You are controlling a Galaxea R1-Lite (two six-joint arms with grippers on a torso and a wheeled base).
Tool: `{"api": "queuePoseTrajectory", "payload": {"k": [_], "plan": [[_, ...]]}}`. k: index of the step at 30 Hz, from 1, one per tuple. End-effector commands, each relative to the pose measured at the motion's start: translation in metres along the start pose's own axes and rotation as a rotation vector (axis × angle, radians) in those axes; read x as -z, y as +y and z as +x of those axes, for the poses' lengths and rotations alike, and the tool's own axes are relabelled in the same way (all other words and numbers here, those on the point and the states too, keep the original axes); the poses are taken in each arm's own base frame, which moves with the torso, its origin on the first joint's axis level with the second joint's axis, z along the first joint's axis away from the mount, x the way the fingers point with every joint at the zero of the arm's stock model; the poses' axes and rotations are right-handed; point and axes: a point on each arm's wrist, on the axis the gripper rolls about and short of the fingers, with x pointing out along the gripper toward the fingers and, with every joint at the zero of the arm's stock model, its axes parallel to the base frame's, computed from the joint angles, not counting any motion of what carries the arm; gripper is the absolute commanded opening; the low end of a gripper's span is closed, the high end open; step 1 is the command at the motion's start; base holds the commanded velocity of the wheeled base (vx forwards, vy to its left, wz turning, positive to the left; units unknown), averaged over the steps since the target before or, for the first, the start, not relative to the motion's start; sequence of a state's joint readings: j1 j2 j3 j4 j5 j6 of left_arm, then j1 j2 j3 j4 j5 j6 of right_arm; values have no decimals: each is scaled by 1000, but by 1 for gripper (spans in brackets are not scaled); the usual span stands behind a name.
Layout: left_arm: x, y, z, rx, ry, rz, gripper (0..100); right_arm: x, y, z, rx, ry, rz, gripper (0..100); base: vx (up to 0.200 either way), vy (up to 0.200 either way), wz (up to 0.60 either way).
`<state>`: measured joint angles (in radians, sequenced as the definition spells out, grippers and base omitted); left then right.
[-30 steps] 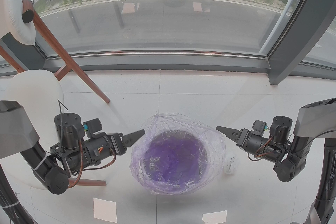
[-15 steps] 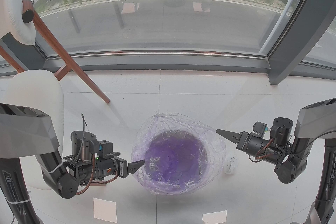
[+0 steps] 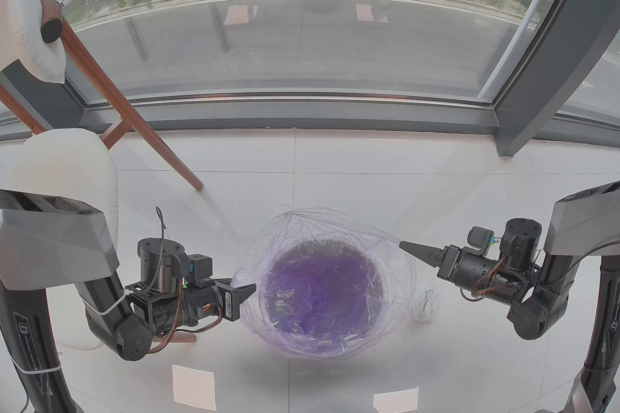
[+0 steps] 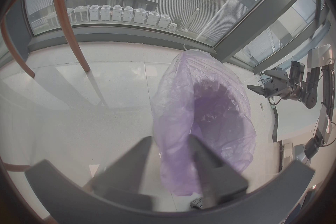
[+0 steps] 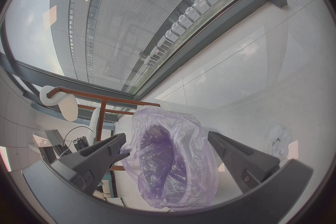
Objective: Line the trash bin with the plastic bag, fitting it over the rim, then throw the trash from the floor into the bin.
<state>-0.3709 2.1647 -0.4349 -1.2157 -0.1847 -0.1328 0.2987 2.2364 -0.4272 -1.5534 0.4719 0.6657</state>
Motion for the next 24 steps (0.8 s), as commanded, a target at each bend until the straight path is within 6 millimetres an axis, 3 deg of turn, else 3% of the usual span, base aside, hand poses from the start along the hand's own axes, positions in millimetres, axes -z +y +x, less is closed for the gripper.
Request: {"api": "queuePoseTrajectory", "payload": {"k": [1,6,11,17,24], "plan": [[-1,1,9,1,-9,-14,0,0,1,0,-6,-6,-4,100,0,0,0],[-3,4,14,-13,-18,-73,0,0,0,0,-4,-3,-3,100,0,0,0],[14,23,30,-153,10,-137,0,0,0,0,-4,-3,-3,100,0,0,0],[23,23,41,-169,20,-232,0,4,-1,-2,7,11,-12,100,0,0,0],[30,12,48,-137,20,-219,0,7,-3,-3,14,20,-18,100,0,0,0]]}}
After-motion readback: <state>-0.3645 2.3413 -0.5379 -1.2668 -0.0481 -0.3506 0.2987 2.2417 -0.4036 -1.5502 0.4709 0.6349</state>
